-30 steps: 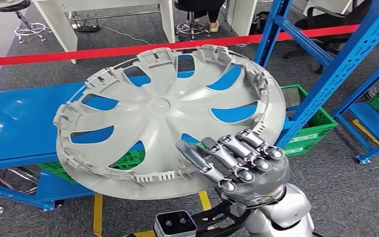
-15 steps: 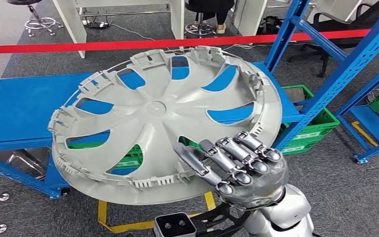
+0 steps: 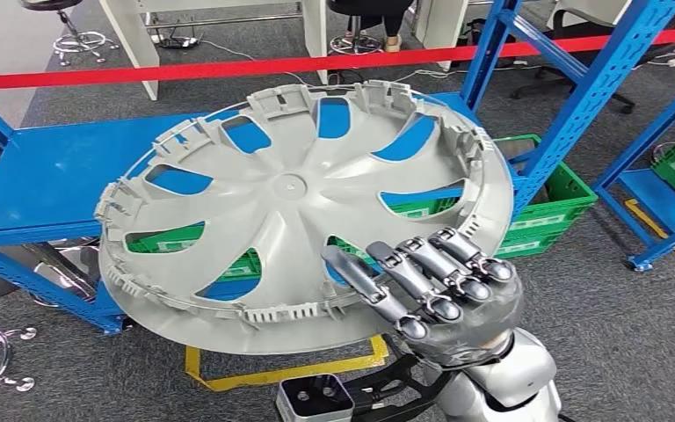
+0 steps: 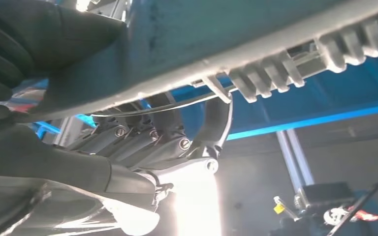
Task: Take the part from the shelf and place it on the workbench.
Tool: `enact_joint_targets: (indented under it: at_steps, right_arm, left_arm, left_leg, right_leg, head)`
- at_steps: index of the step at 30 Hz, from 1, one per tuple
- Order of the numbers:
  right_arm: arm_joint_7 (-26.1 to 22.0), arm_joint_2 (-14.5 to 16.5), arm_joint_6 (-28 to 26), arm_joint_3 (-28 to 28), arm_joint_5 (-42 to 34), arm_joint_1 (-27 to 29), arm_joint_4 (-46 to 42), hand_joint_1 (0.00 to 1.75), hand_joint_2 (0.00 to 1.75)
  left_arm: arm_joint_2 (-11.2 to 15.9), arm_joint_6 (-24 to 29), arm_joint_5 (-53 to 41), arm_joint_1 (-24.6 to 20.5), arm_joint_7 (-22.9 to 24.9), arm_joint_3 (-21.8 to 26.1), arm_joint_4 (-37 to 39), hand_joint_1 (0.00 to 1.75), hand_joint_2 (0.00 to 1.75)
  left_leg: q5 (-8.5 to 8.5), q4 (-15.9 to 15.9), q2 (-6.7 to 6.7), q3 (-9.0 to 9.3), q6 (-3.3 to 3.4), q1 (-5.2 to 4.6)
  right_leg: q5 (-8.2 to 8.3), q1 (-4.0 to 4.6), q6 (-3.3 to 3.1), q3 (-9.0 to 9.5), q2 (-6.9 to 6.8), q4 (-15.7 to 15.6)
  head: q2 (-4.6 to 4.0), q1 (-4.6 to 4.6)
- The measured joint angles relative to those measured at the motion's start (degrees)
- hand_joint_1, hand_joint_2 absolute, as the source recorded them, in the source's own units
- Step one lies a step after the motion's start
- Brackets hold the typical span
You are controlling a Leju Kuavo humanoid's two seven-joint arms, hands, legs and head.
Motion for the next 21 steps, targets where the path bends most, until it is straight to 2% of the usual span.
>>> enact_joint_targets:
  at_steps: [1,2,3,4,5,6,7,8,9,10,12,13,14,15,17,18,19,20,21]
  right_arm:
    - [-0.3,0.0,0.0,-0.1,0.0,0.2,0.0,1.75,1.75]
    - [-0.9,0.1,0.0,-0.1,0.0,0.5,0.0,1.75,1.75]
    - [-1.5,0.2,0.0,-0.2,0.0,0.9,0.0,1.75,1.75]
    - [-2.1,0.3,0.0,-0.3,0.1,1.3,-0.1,1.75,1.75]
    - [-2.7,0.4,0.0,-0.4,0.1,1.7,-0.3,1.75,1.75]
    - [-3.0,0.5,0.0,-0.5,0.1,2.1,-0.5,1.75,1.75]
    - [-3.4,0.6,0.0,-0.5,0.1,2.3,-0.9,1.75,1.75]
    - [-3.6,0.8,0.0,-0.6,0.1,2.5,-1.4,1.75,1.75]
    - [-3.7,0.9,0.0,-0.8,0.1,2.7,-1.9,1.75,1.75]
    - [-3.7,0.9,0.0,-0.9,0.1,2.9,-2.4,1.75,1.75]
    - [-3.4,0.9,0.0,-1.3,0.0,3.2,-3.2,1.75,1.75]
    - [-3.0,0.9,0.0,-1.4,0.0,3.4,-3.5,1.75,1.75]
    - [-2.4,0.9,0.0,-1.6,0.0,3.7,-3.9,1.75,1.75]
    - [-1.7,0.9,0.0,-1.8,0.0,3.9,-4.3,1.75,1.75]
    - [-0.2,0.9,0.0,-2.1,-0.1,4.5,-5.0,1.75,1.75]
    - [0.3,0.9,0.0,-2.2,-0.1,4.8,-5.4,1.75,1.75]
    - [0.7,0.9,0.0,-2.4,-0.1,5.1,-5.7,1.75,1.75]
    - [0.9,0.9,0.0,-2.7,-0.1,5.4,-5.9,1.75,1.75]
    - [1.0,0.9,0.0,-3.0,0.0,5.6,-6.2,1.75,1.75]
  left_arm:
    - [0.1,0.0,0.0,0.1,0.0,0.1,0.0,0.0,0.0]
    - [0.2,0.1,-0.1,0.1,0.1,0.2,0.0,0.0,0.0]
    - [0.3,0.2,-0.2,0.1,0.1,0.4,0.0,0.0,0.0]
    - [0.4,0.2,-0.4,0.1,0.2,0.6,0.0,0.0,0.0]
    - [0.5,0.2,-0.6,0.1,0.4,0.8,0.0,0.0,0.0]
    - [0.6,0.2,-0.7,0.1,0.6,1.1,0.0,0.0,0.0]
    - [0.6,0.2,-0.9,0.0,0.9,1.3,-0.1,0.0,0.0]
    - [0.7,0.2,-1.0,-0.2,1.1,1.5,-0.1,0.0,0.0]
    - [0.8,0.3,-1.2,-0.3,1.2,1.7,-0.2,0.0,0.0]
    - [0.9,0.3,-1.3,-0.5,1.3,1.9,-0.2,0.0,0.0]
    - [1.1,0.4,-1.5,-0.6,1.6,2.6,-0.3,0.0,0.0]
    - [1.3,0.4,-1.6,-0.7,1.8,3.1,-0.3,0.0,0.0]
    - [1.4,0.4,-1.7,-0.7,1.9,3.5,-0.3,0.0,0.0]
    - [1.5,0.3,-1.8,-0.8,1.9,3.9,-0.3,0.0,0.0]
    - [1.6,0.3,-2.2,-1.0,1.8,4.8,-0.5,0.0,0.0]
    - [1.7,0.3,-2.4,-1.0,1.7,5.3,-0.5,0.0,0.0]
    - [1.7,0.3,-2.6,-1.0,1.5,5.8,-0.5,0.0,0.0]
    - [1.7,0.3,-2.9,-1.1,1.3,6.2,-0.6,0.0,0.0]
    - [1.8,0.3,-3.2,-1.2,1.1,6.6,-0.6,0.0,0.0]
  left_leg:
    - [-3.03,3.3,0.05,-0.66,-0.46,0.3]
    - [-5.25,6.9,0.06,-1.16,-0.89,0.67]
    - [-6.07,9.8,0.08,-1.27,-1.29,1.01]
    - [-5.49,11.3,0.09,-0.8,-1.67,1.31]
    - [-3.92,10.9,0.1,0.47,-2.03,1.6]
    - [-2.24,8.5,0.12,2.65,-2.4,1.91]
    - [-1.74,5.1,0.11,5.26,-2.78,2.11]
    - [-2.03,1.3,0.04,7.75,-2.78,2.16]
    - [-2.81,-1.5,-0.02,9.39,-2.52,2.12]
    - [-3.67,-3.0,-0.09,10.03,-2.05,1.95]
    - [-3.31,-3.5,0.01,9.51,-0.63,1.76]
    - [-2.79,-3.5,0.13,9.04,0.04,1.73]
    - [-2.15,-3.5,0.25,8.44,0.7,1.73]
    - [-1.44,-3.6,0.36,7.67,1.24,1.72]
    - [-0.05,-3.5,0.39,5.94,1.75,1.45]
    - [0.64,-3.5,0.42,5.02,1.85,1.25]
    - [1.31,-3.4,0.47,4.12,1.91,1.03]
    - [1.97,-3.4,0.5,3.25,1.95,0.77]
    - [2.6,-3.4,0.52,2.5,1.97,0.53]
  right_leg:
    - [0.64,-0.08,-0.09,-0.73,-0.08,0.0]
    - [1.29,-0.15,-0.04,-1.51,-0.2,0.2]
    - [1.86,-0.23,0.09,-2.4,-0.32,0.3]
    - [2.37,-0.36,0.31,-3.34,-0.43,0.6]
    - [2.79,-0.54,0.6,-4.35,-0.52,1.1]
    - [3.13,-0.74,0.94,-5.4,-0.56,1.7]
    - [3.39,-0.87,1.3,-6.41,-0.59,2.4]
    - [3.62,-0.93,1.68,-7.26,-0.61,3.1]
    - [3.94,-0.91,2.08,-7.86,-0.63,3.6]
    - [4.32,-0.86,2.48,-8.23,-0.65,3.9]
    - [5.12,-0.96,3.31,-8.58,-0.63,3.9]
    - [4.56,-1.06,3.62,-8.92,-0.53,4.1]
    - [2.95,-1.15,3.86,-9.49,-0.37,5.2]
    - [0.32,-1.2,3.99,-10.26,-0.18,7.5]
    - [-5.41,-1.17,4.11,-11.87,0.14,14.5]
    - [-6.81,-1.12,4.06,-12.21,0.21,17.8]
    - [-6.77,-1.03,3.91,-11.89,0.24,19.7]
    - [-5.61,-0.9,3.6,-10.66,0.24,19.8]
    - [-3.95,-0.69,3.1,-8.44,0.26,17.8]
  head:
    - [0.0,-0.07]
    - [0.0,-0.08]
    - [0.0,-0.07]
    - [0.0,-0.07]
    - [0.0,-0.06]
    - [0.0,-0.07]
    - [0.0,-0.1]
    - [0.0,-0.08]
    - [0.0,-0.06]
    - [0.0,-0.04]
    - [0.0,-0.01]
    - [0.0,0.02]
    - [0.0,0.09]
    - [0.0,0.2]
    - [0.0,0.4]
    - [0.0,0.44]
    - [0.0,0.44]
    - [0.0,0.44]
    - [0.0,0.44]
